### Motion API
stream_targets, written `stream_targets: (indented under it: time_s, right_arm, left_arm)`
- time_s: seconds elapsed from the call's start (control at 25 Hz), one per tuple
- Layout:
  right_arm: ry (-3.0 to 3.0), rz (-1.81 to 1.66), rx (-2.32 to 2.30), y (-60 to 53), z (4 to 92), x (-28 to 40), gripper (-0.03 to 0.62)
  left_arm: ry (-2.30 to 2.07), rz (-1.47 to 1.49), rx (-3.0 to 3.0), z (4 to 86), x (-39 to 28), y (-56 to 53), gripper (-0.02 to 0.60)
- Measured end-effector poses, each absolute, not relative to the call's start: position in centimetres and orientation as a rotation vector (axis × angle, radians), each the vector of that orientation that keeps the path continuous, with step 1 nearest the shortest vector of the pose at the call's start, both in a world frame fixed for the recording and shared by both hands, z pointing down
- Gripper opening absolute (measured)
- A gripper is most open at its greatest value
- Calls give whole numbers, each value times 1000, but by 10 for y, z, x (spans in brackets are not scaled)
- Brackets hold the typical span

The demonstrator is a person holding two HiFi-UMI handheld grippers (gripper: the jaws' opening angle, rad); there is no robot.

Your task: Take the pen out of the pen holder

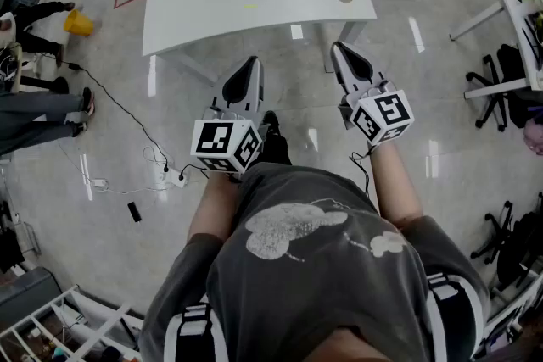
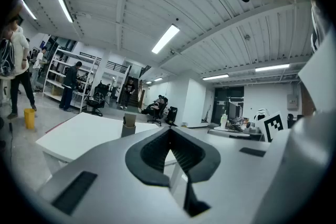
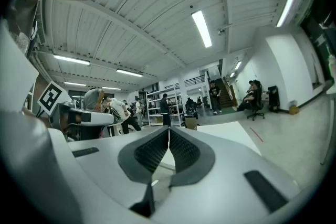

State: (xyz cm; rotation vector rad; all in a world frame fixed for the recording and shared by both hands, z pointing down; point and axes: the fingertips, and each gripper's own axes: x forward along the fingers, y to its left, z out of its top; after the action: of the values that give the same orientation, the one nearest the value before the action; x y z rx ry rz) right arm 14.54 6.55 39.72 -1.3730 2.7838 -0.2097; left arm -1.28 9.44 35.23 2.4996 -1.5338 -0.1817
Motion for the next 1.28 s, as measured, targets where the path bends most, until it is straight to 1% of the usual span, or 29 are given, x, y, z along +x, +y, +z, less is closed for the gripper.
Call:
stream_targets:
  time_s: [0.64, 1.0, 1.28]
  right_arm:
    - [2780, -222, -1456, -91, 389, 65, 8]
    - [2786, -217, -1476, -144, 389, 32, 8]
    - [2806, -247, -1430, -171, 394, 14, 8]
  left_arm:
    - [-1486, -182, 2511, 354, -92, -69, 8]
    - [-1468, -208, 2499, 360, -124, -123, 8]
    - [-1470, -178, 2487, 365, -133, -147, 8]
